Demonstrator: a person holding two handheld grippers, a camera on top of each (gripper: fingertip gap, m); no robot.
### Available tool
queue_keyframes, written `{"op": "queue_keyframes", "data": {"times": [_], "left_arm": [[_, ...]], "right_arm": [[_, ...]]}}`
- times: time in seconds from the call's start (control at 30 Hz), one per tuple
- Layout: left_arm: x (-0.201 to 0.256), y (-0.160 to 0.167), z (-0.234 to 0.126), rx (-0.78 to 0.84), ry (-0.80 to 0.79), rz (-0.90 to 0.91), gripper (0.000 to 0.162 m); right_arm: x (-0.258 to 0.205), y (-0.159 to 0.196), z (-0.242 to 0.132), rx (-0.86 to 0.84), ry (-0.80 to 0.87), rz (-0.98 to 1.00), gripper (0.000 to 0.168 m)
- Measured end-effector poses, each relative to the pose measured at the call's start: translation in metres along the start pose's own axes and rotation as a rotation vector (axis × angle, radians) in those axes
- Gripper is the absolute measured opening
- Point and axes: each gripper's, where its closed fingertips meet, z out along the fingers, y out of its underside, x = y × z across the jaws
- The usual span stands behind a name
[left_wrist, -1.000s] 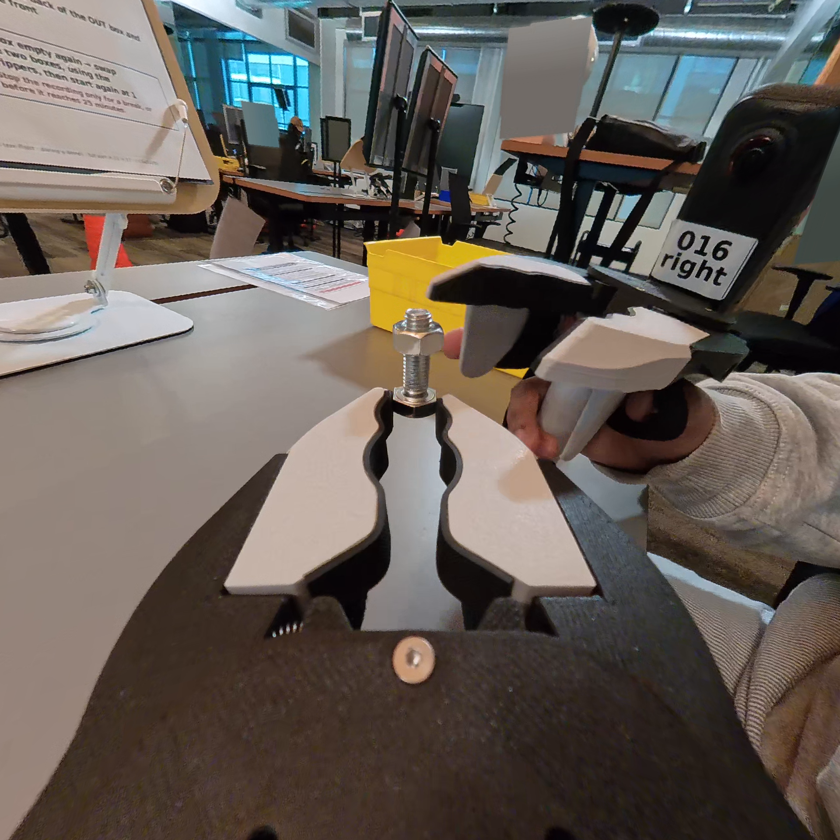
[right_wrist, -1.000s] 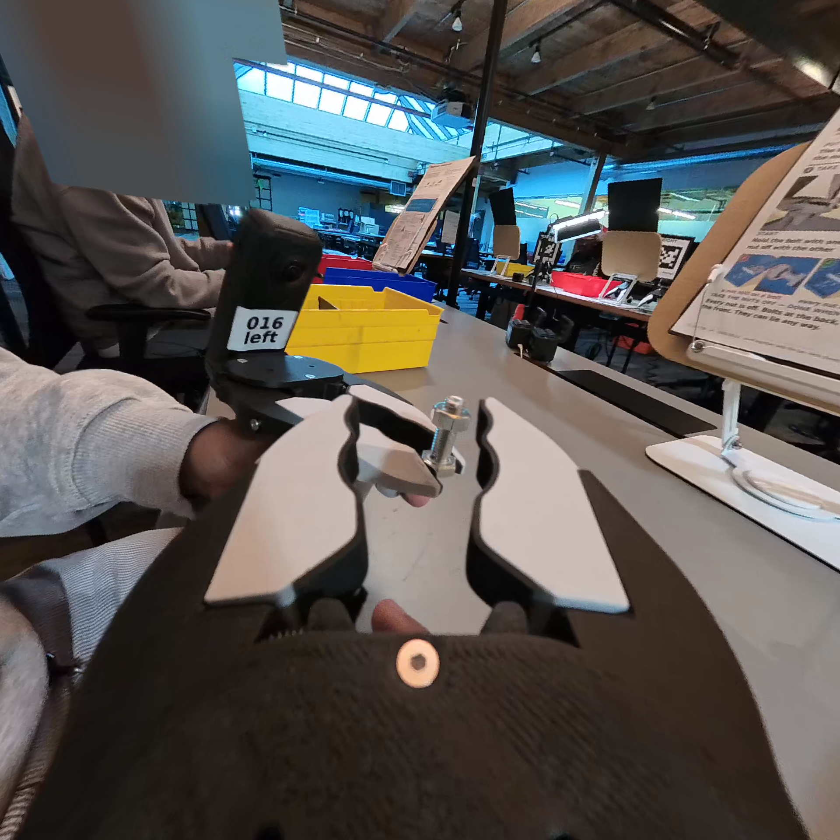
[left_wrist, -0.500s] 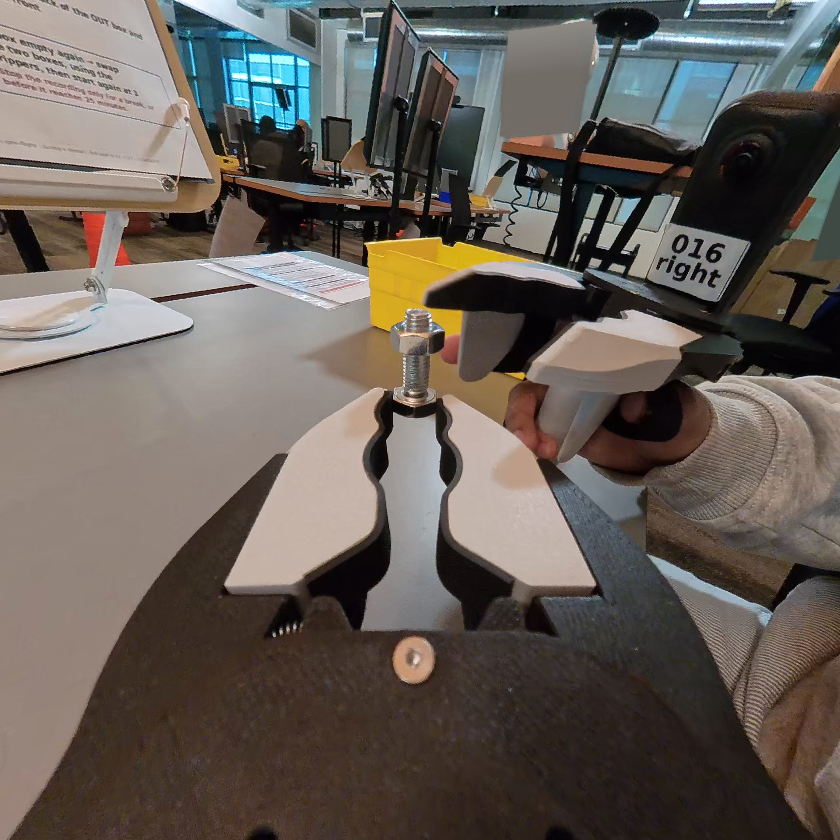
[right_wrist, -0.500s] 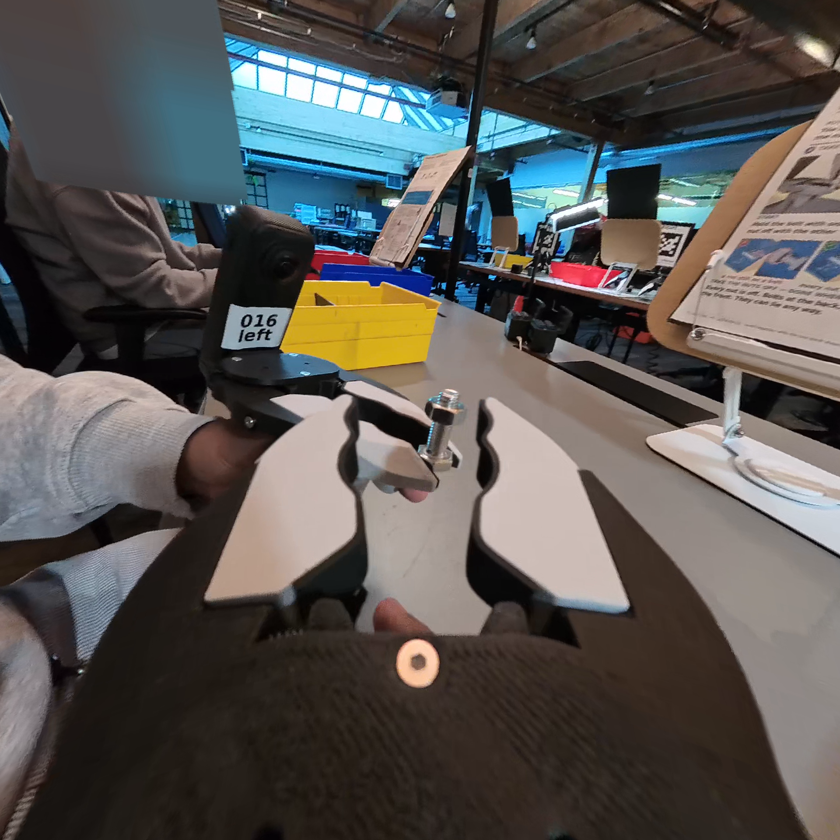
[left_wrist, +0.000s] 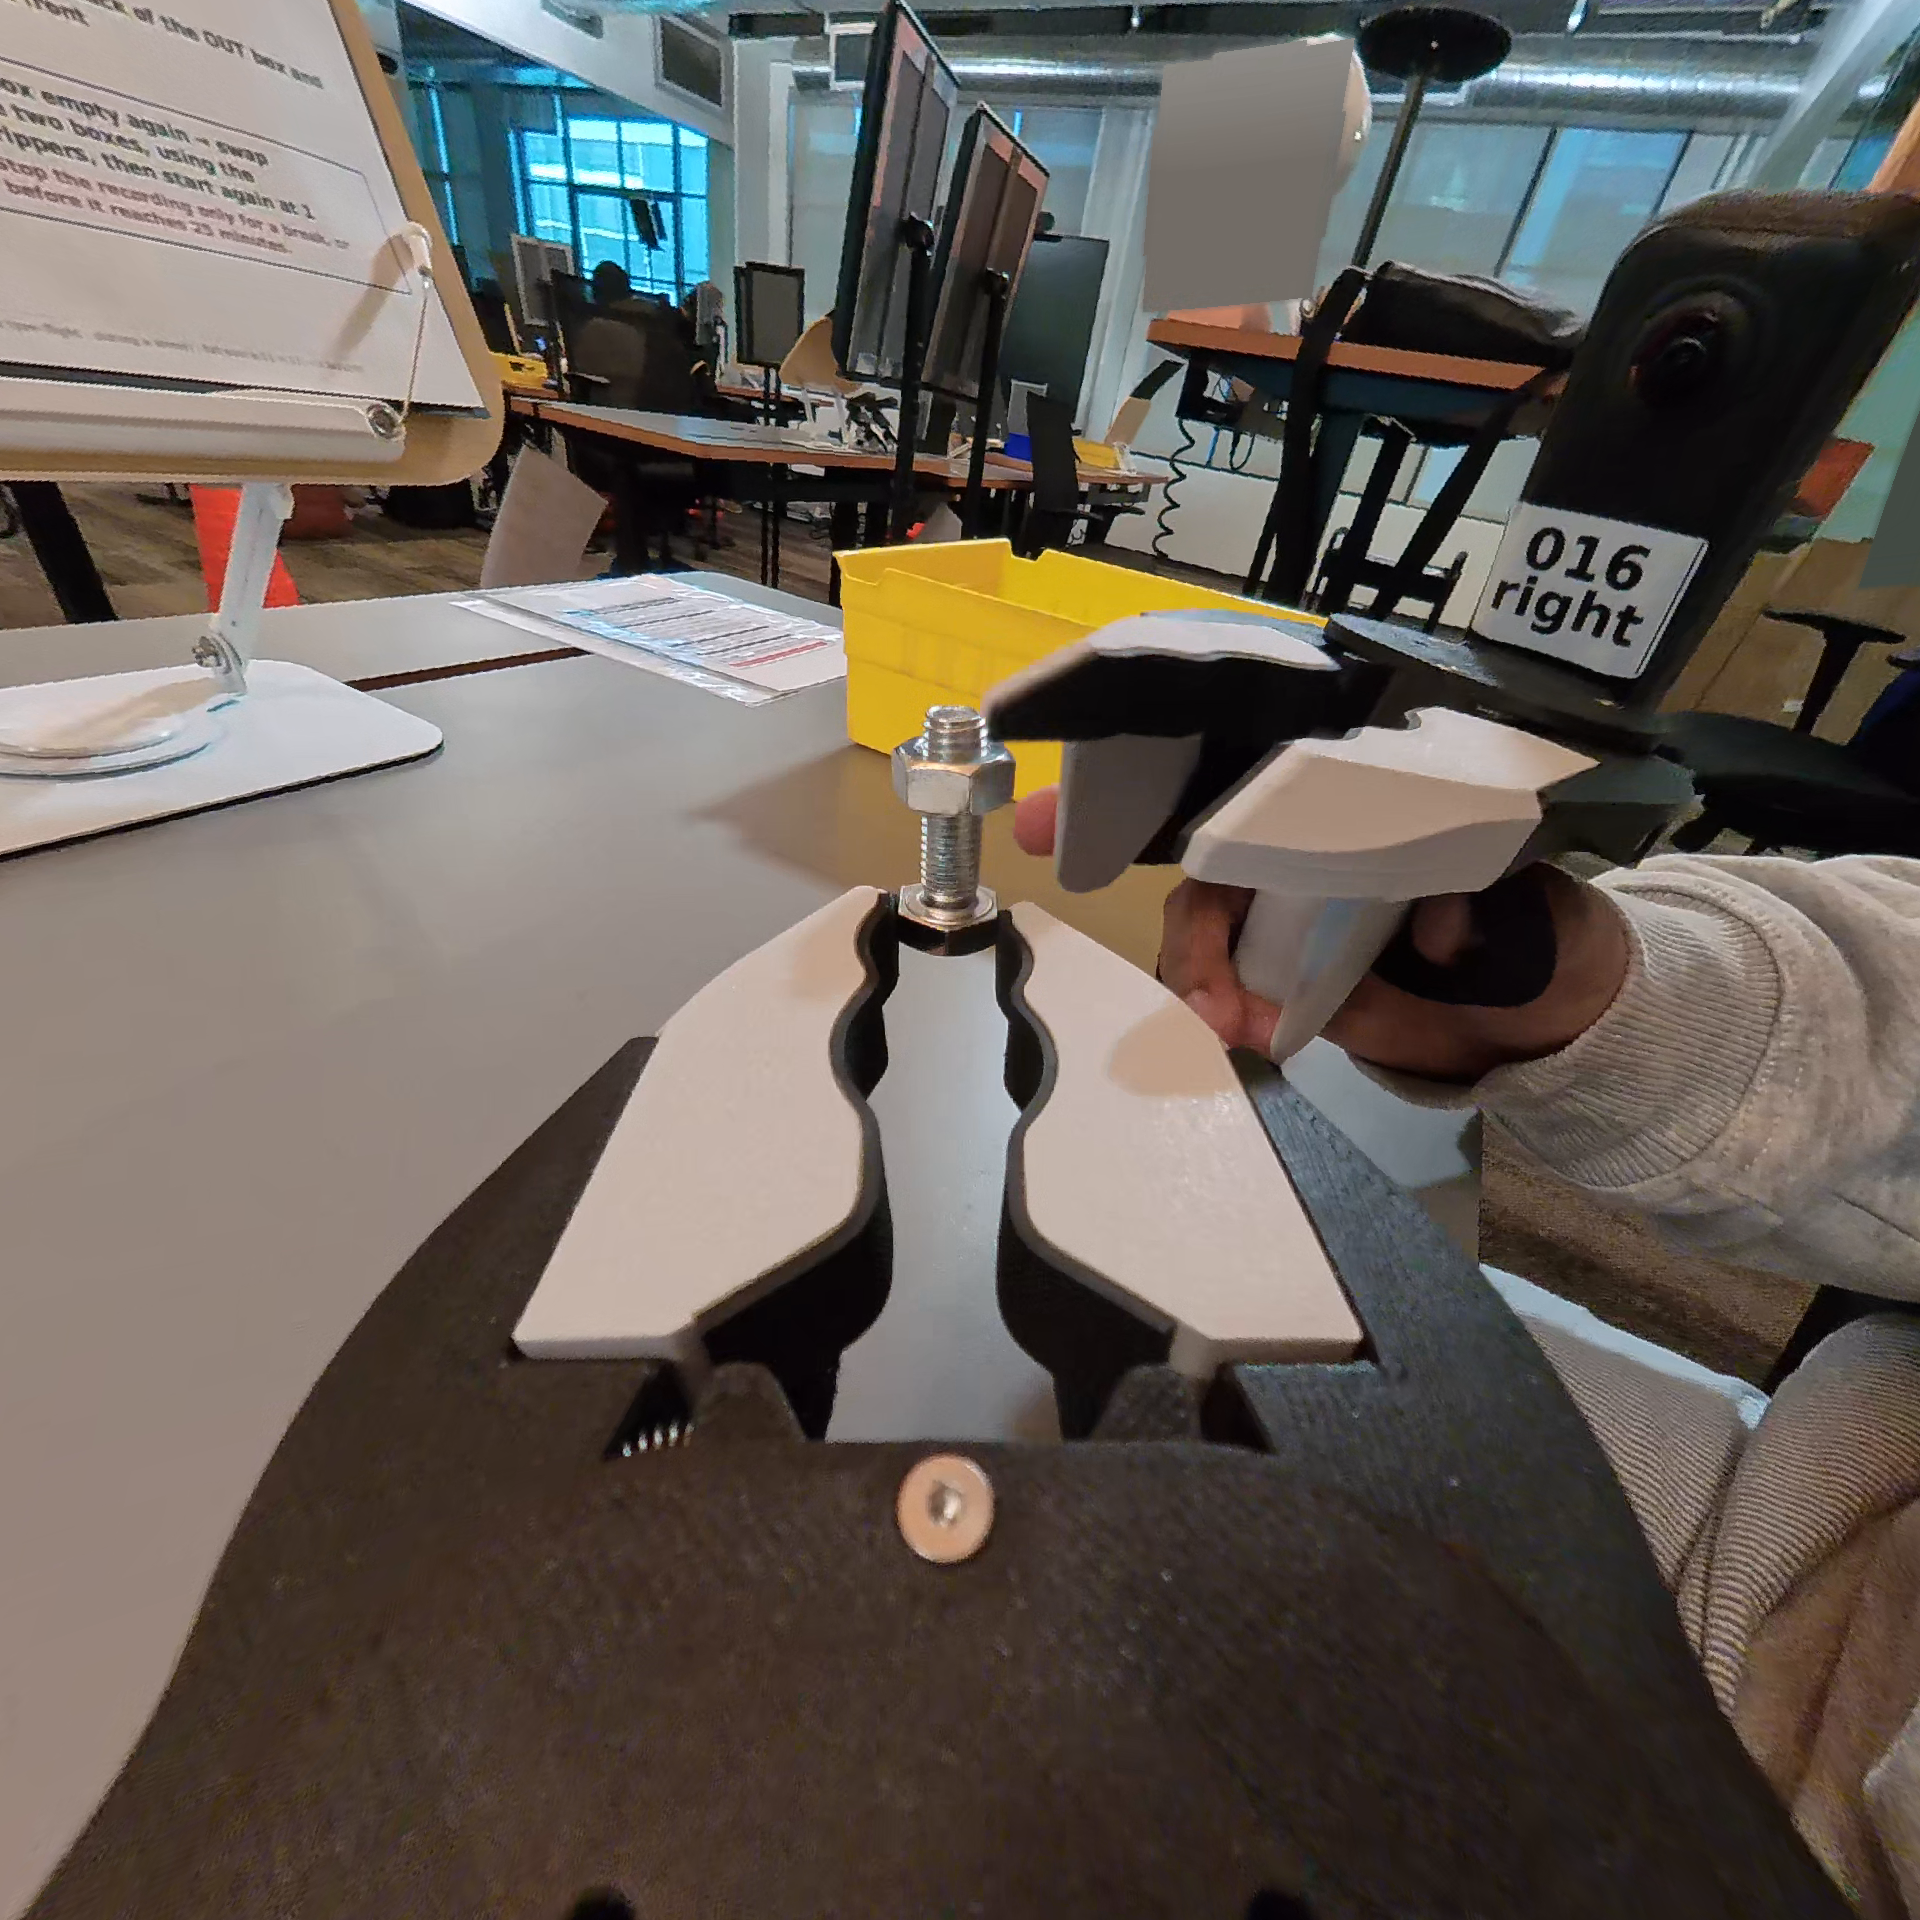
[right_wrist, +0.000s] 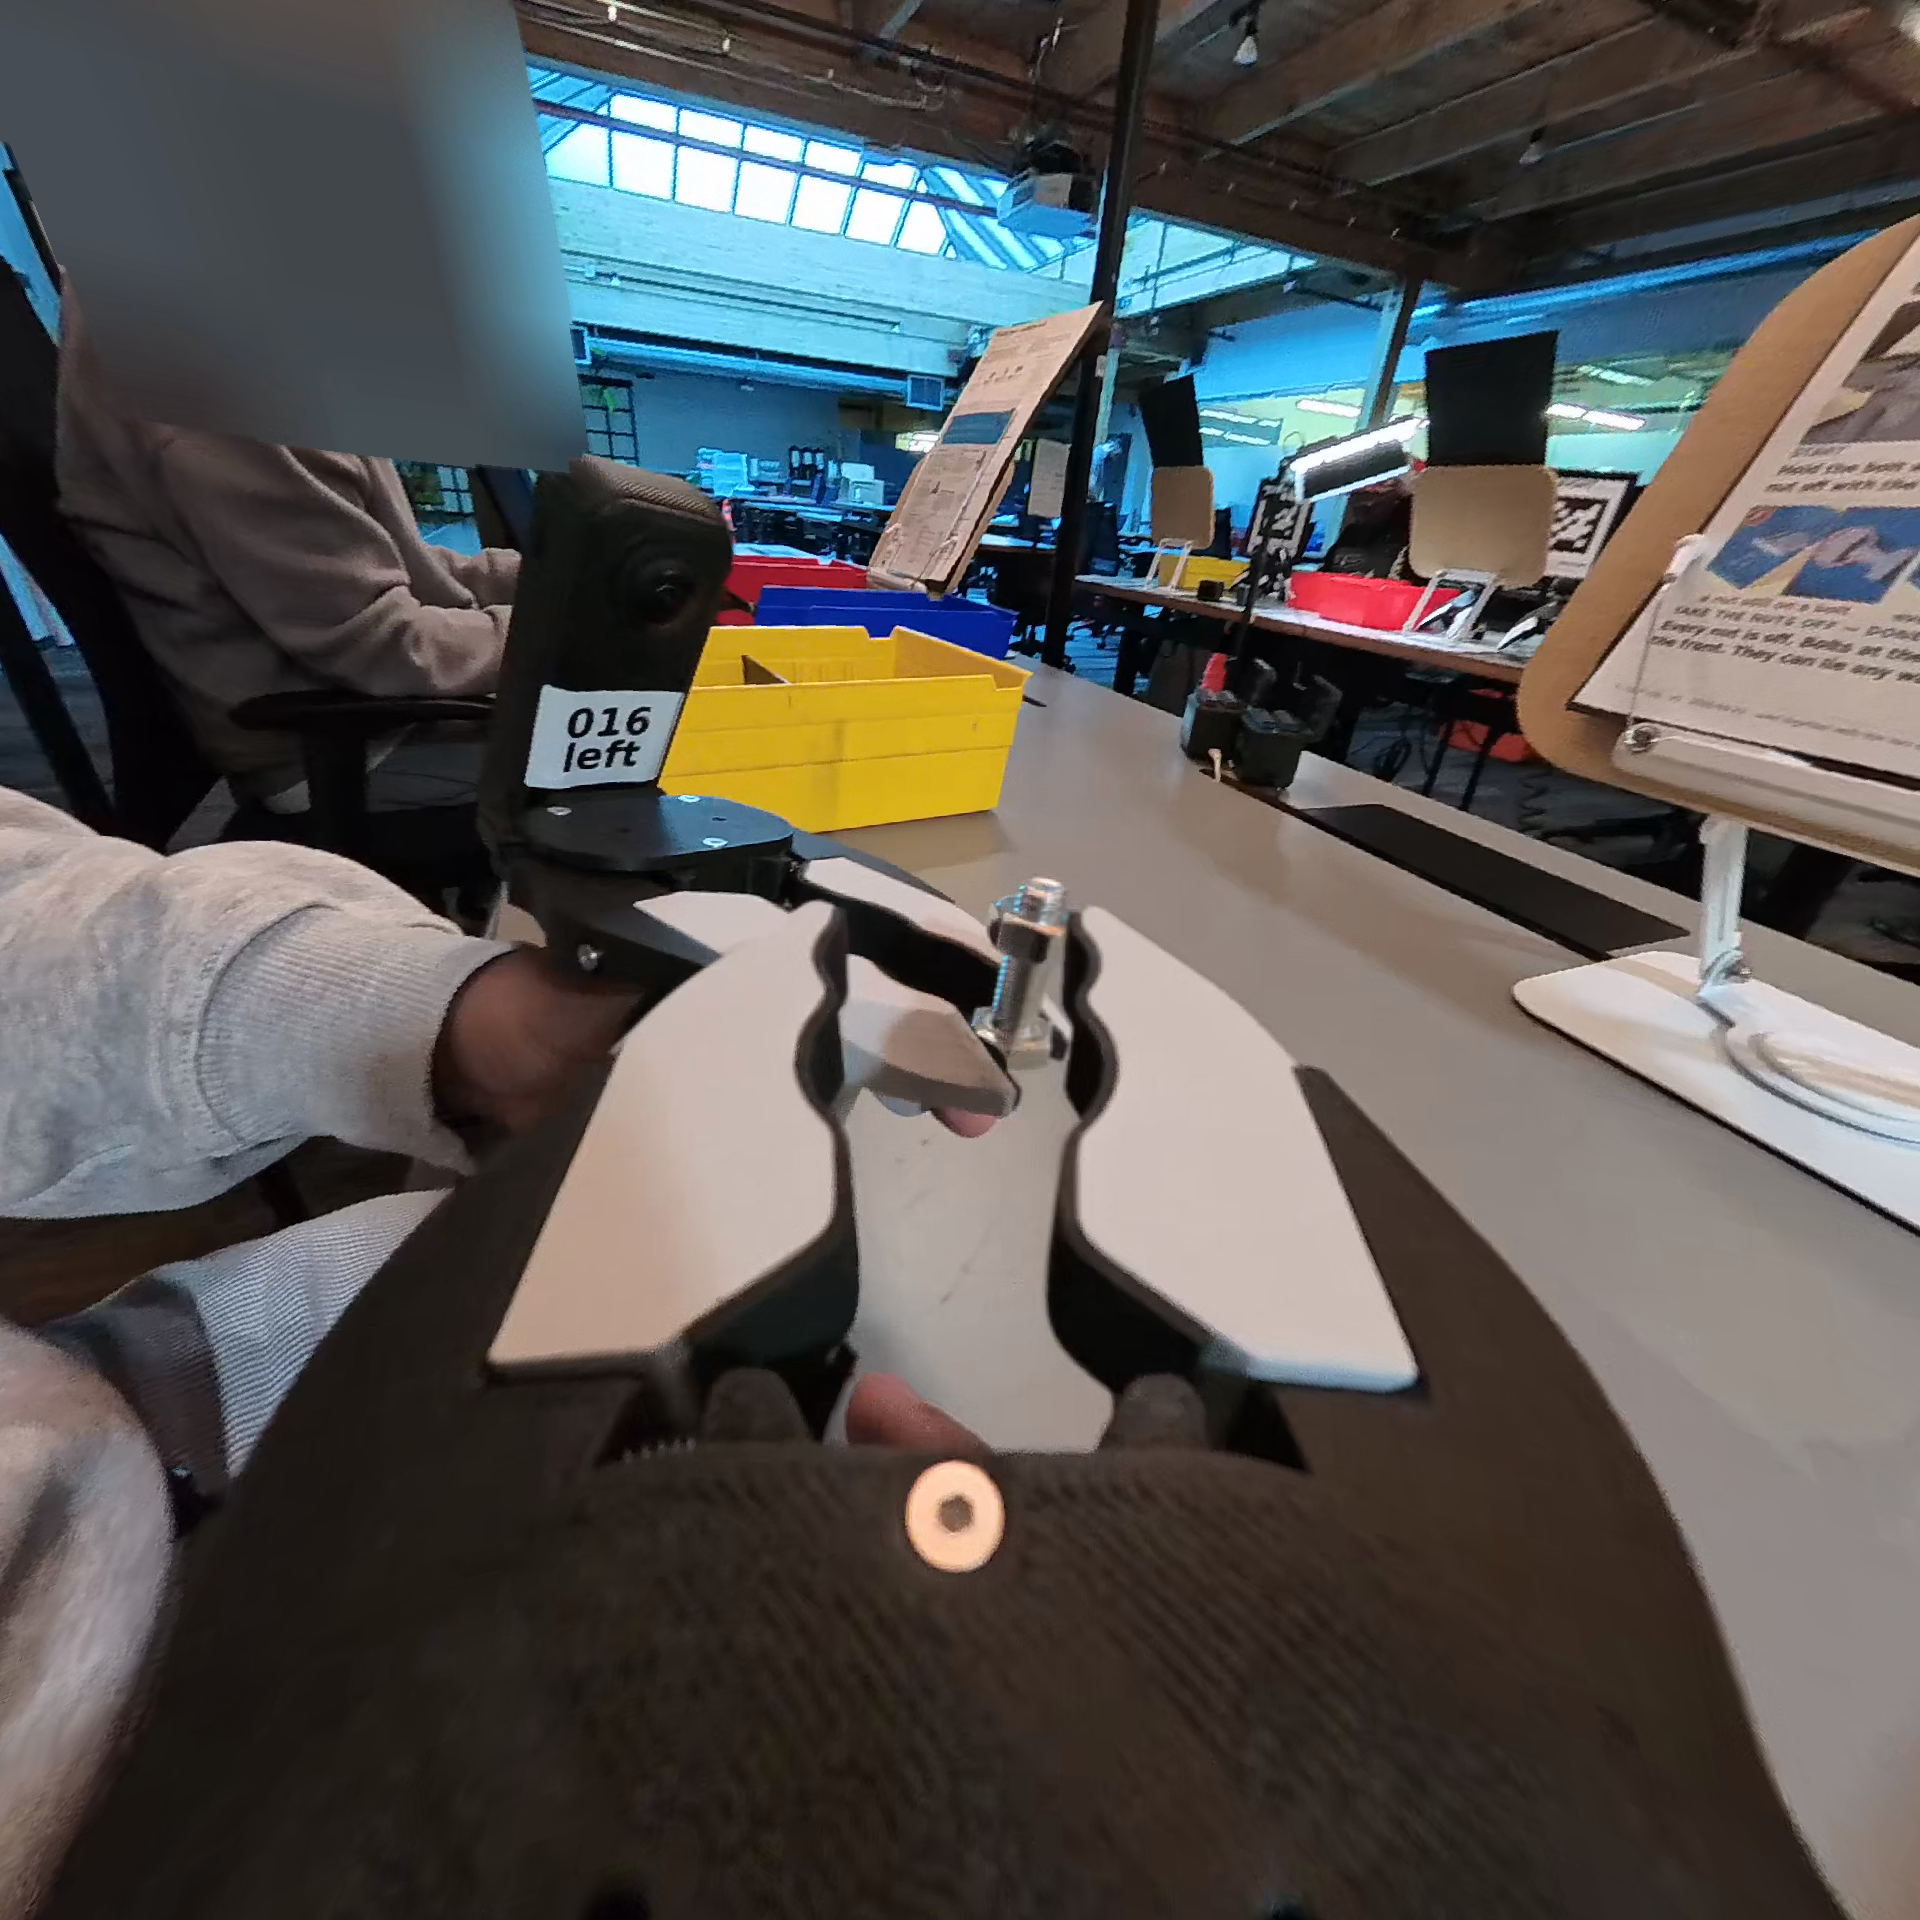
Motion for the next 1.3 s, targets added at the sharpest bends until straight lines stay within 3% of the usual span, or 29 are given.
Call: {"op": "queue_keyframes", "data": {"times": [0.13,0.37,0.6,0.7,0.8,1.07,1.3], "left_arm": [[0.001,0.0,0.0,-0.004,0.003,0.008,0.018],[-0.003,-0.001,-0.001,0.008,-0.008,-0.02,0.018],[0.002,0.001,0.001,-0.005,0.0,0.016,0.018],[0.0,0.0,0.0,0.001,-0.004,0.005,0.018],[-0.004,-0.001,-0.001,0.012,-0.013,-0.028,0.018],[-0.002,-0.001,-0.001,0.011,-0.007,-0.023,0.018],[-0.002,-0.002,-0.001,0.018,-0.006,-0.03,0.018]], "right_arm": [[0.0,0.003,0.003,-0.002,0.004,-0.004,0.054],[-0.007,0.004,0.001,-0.026,-0.048,0.033,0.029],[0.001,0.003,0.003,0.005,0.002,0.024,0.058],[-0.004,0.005,0.004,-0.014,-0.025,0.033,0.051],[-0.006,0.004,0.001,-0.017,-0.045,0.037,0.032],[0.002,0.0,-0.001,-0.002,0.002,0.032,0.035],[0.018,0.016,-0.002,-0.087,0.069,0.071,0.025]]}}
